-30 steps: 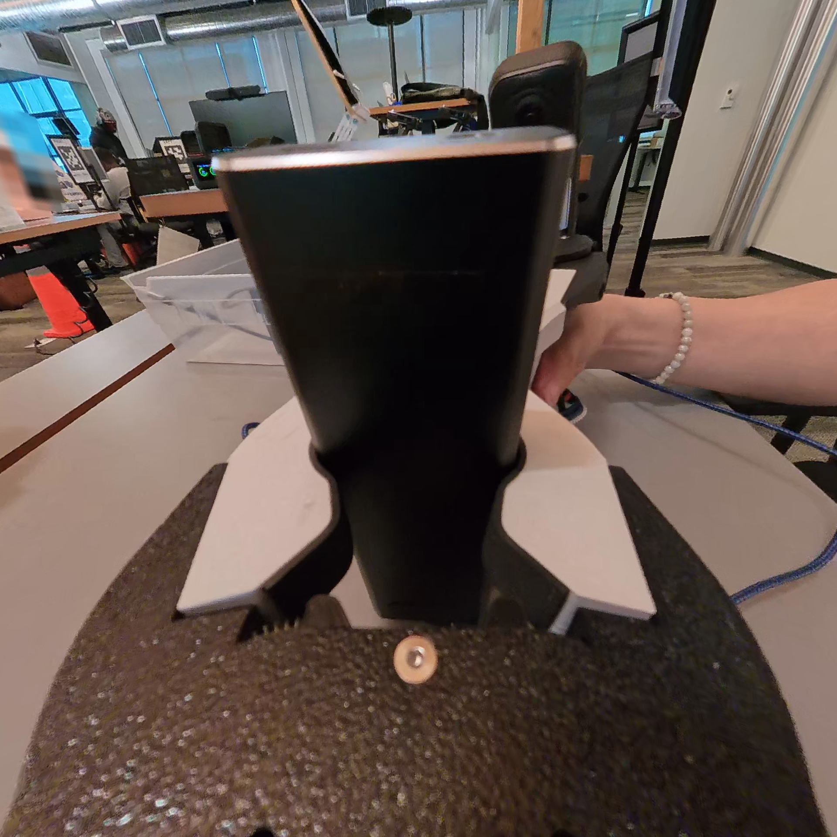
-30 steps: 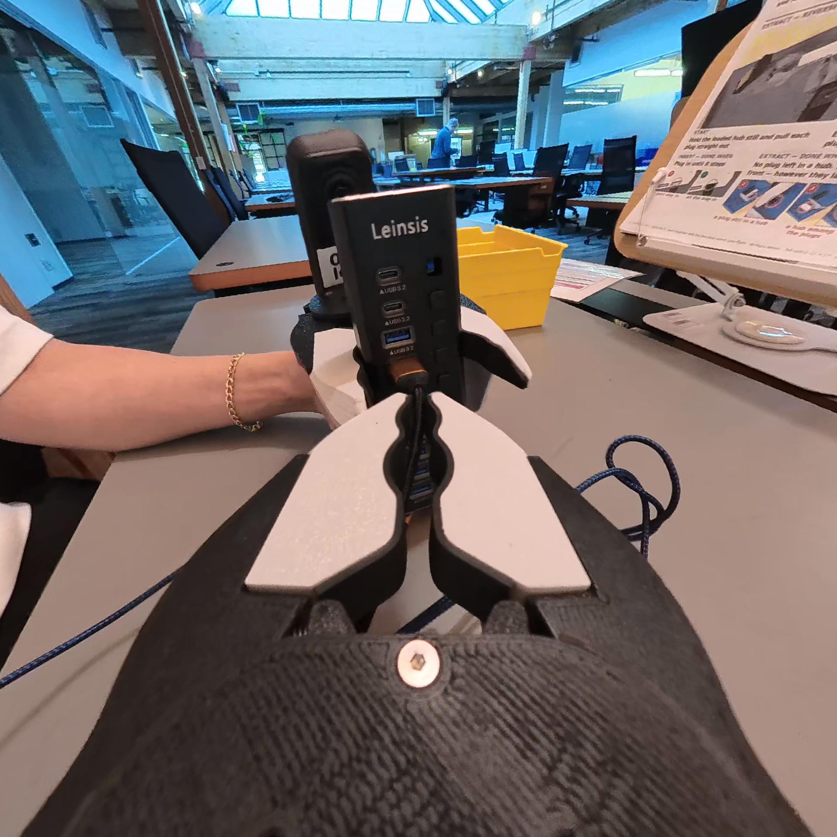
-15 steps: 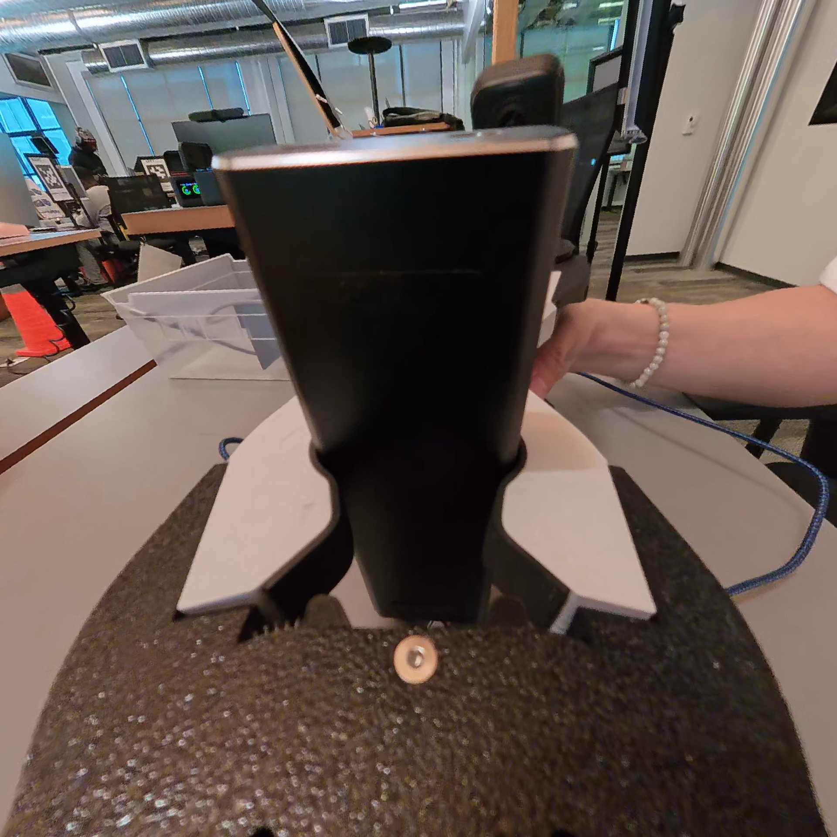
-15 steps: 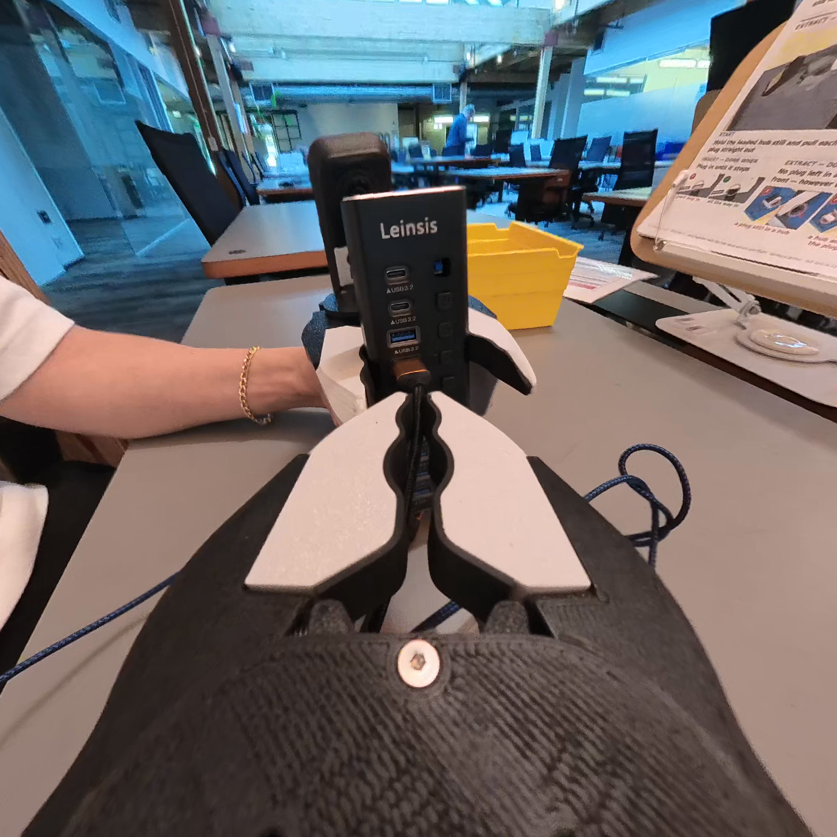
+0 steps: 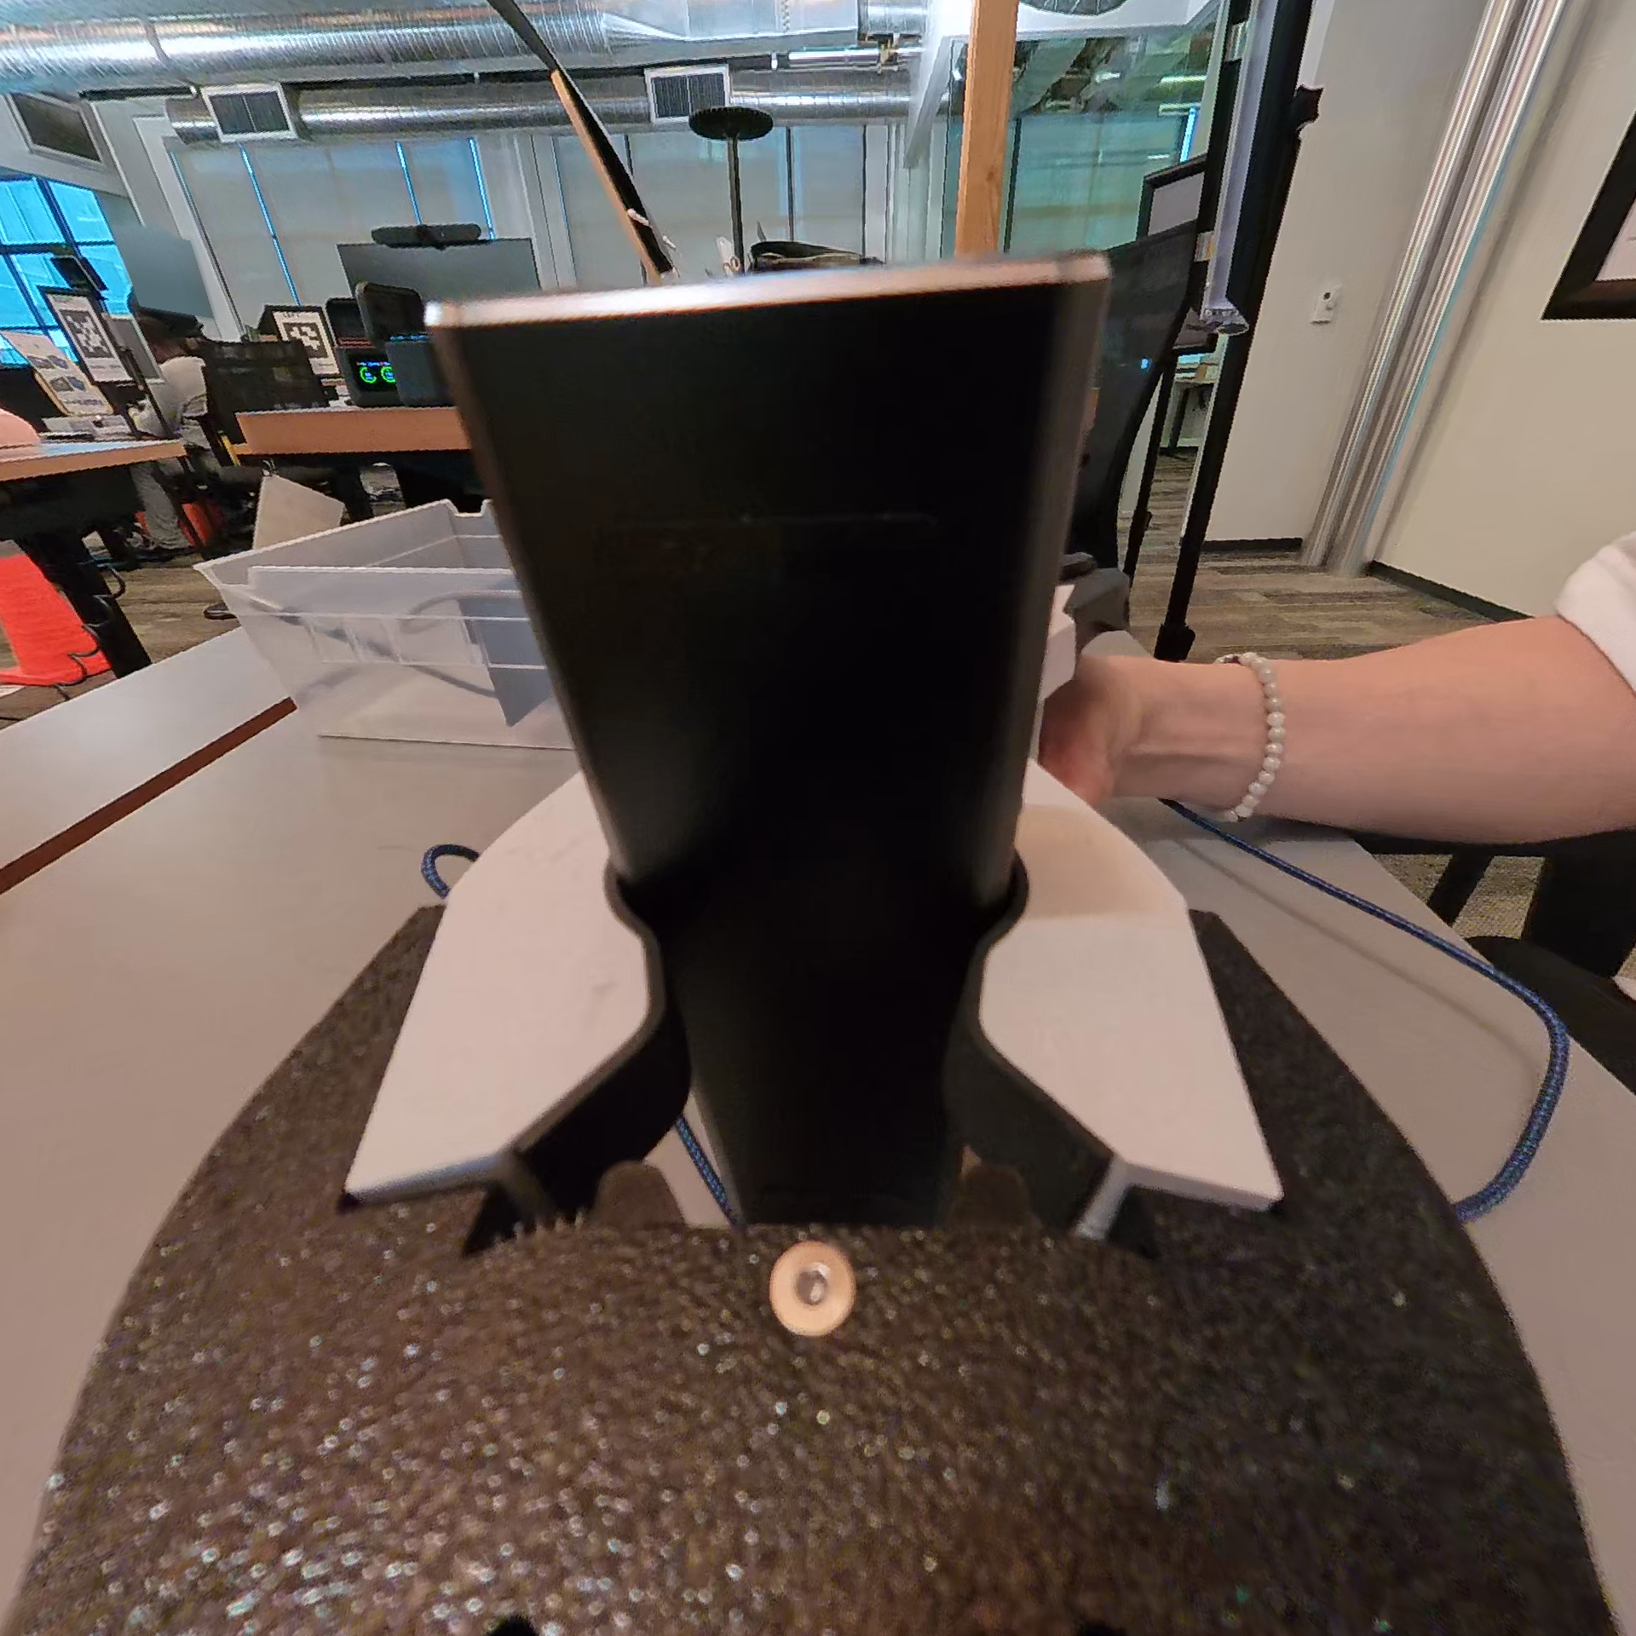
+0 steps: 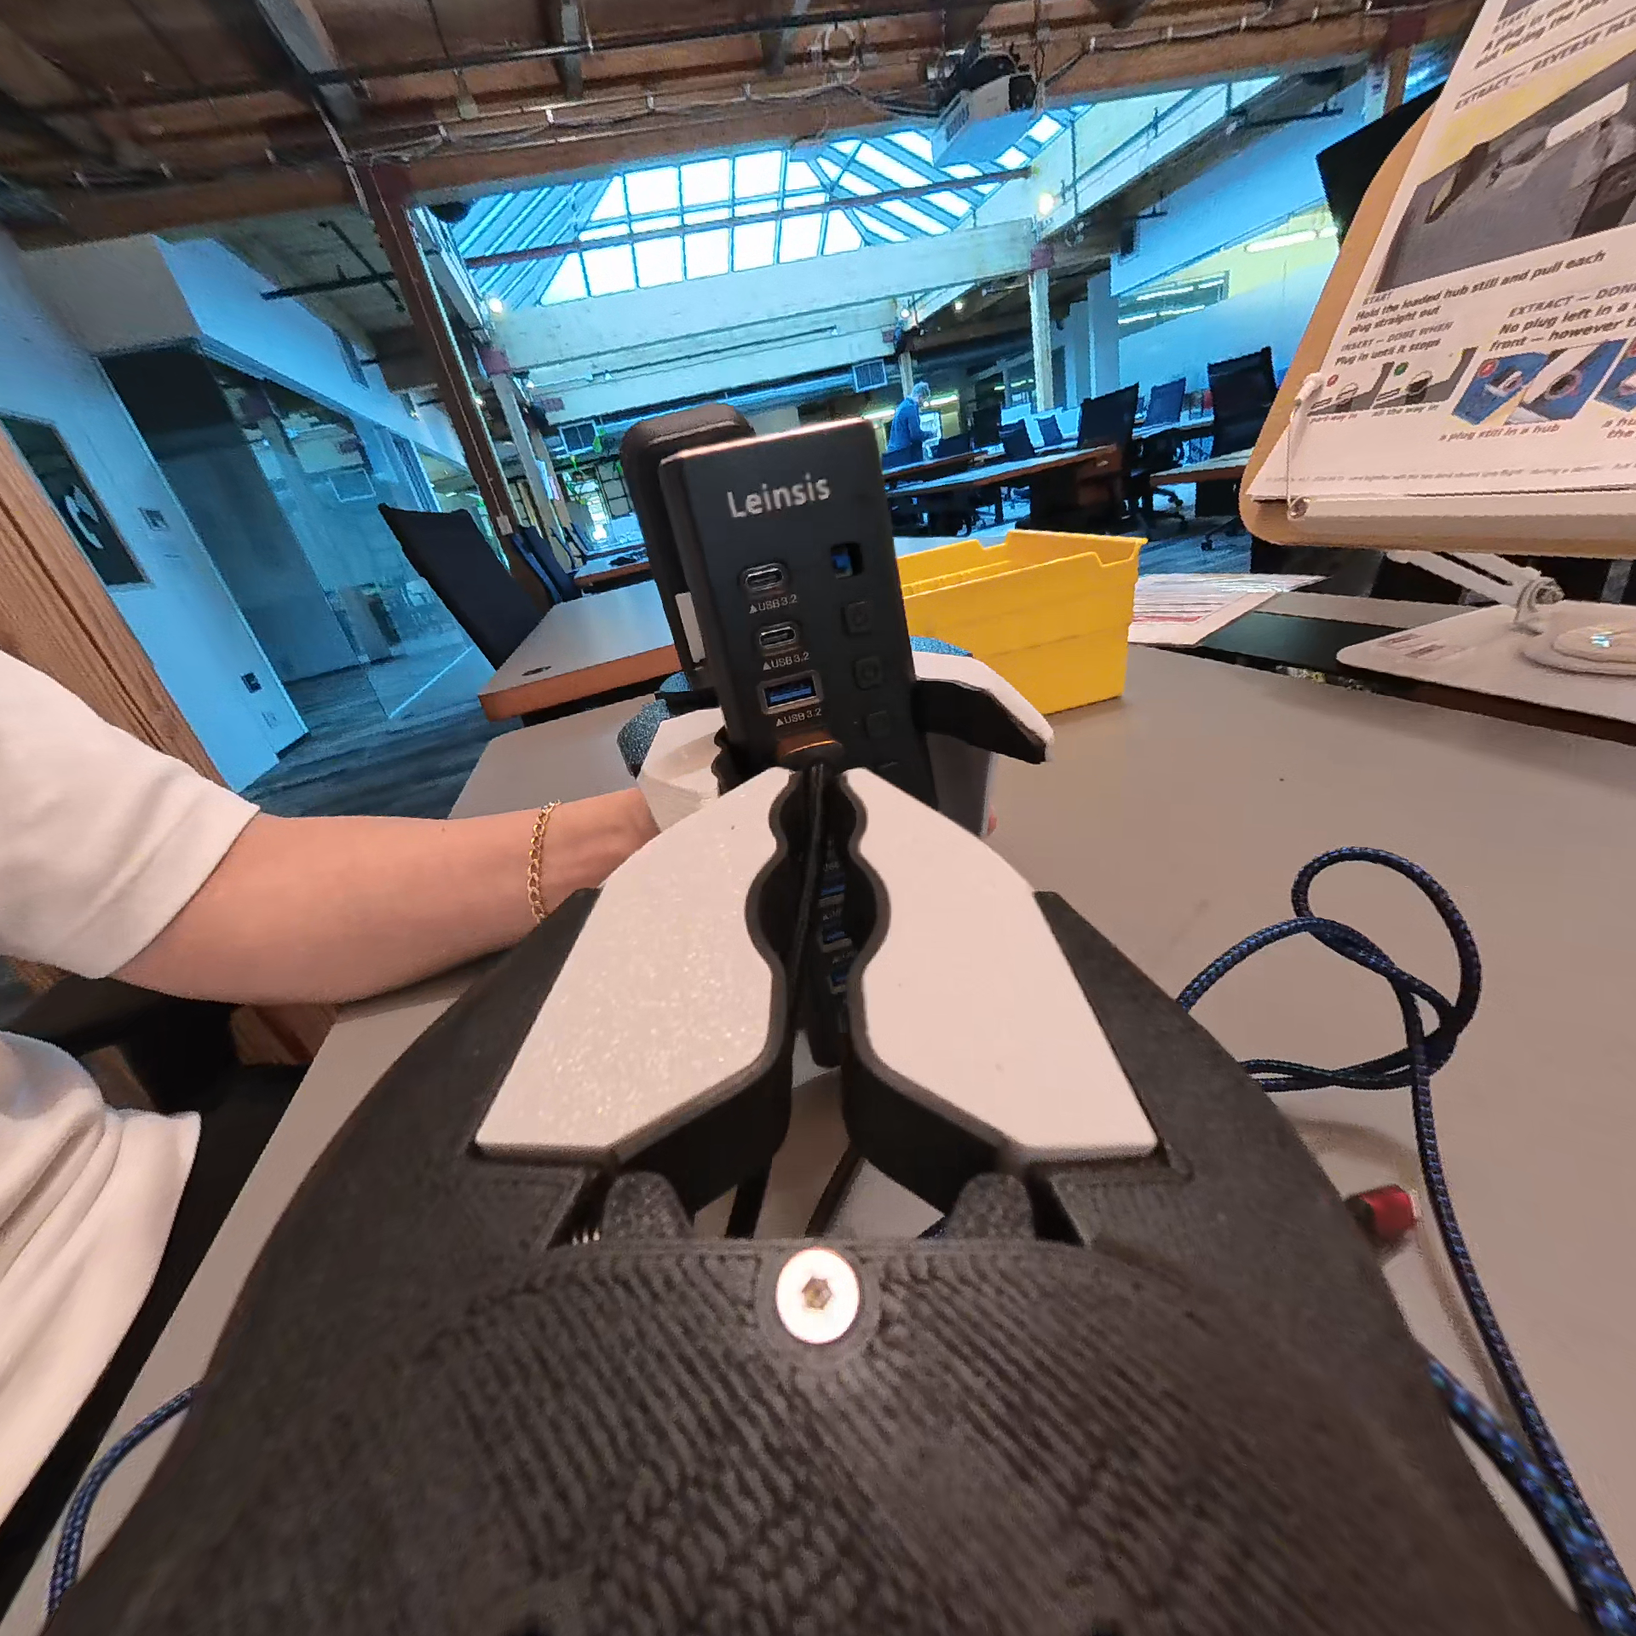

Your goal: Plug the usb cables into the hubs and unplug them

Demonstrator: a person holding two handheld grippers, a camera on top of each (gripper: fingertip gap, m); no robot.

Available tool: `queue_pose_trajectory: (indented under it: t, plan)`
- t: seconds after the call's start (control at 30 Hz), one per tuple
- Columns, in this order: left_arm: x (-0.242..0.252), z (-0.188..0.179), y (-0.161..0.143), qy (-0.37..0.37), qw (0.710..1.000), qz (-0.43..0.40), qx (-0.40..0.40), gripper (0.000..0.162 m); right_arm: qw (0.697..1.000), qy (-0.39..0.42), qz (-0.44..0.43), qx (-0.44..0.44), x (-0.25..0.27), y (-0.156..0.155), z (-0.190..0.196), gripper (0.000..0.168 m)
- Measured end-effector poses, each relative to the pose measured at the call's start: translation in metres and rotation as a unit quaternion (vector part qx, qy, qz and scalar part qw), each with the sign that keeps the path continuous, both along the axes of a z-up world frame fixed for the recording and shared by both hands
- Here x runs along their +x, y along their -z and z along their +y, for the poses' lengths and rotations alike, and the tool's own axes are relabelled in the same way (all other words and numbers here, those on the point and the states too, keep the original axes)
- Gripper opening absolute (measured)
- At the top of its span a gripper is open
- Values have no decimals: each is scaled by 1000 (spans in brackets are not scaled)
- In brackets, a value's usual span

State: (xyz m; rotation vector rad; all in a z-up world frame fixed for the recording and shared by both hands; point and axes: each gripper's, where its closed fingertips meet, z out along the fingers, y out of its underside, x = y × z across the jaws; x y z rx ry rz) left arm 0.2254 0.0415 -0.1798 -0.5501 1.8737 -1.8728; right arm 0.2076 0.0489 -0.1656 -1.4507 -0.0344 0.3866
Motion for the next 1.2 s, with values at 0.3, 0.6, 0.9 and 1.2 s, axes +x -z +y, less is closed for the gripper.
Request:
queue_pose_trajectory:
  t: [0.3, 0.6, 0.9, 1.2]
  plan:
    - [1, 3, -2, -4, 1000, 4, -13, 71, 1000, 10, 17, 17, 1, -3, 3, 5]
    - [3, 5, -5, 1, 999, 25, -44, 71, 998, 23, 46, 40, 4, -7, 6, 5]
    - [7, 6, 0, -15, 998, 46, -35, 72, 997, 46, 40, 36, 8, -6, 7, 5]
    - [11, 8, 5, -41, 998, 44, -7, 72, 998, 53, 32, 29, 11, -5, 8, 5]
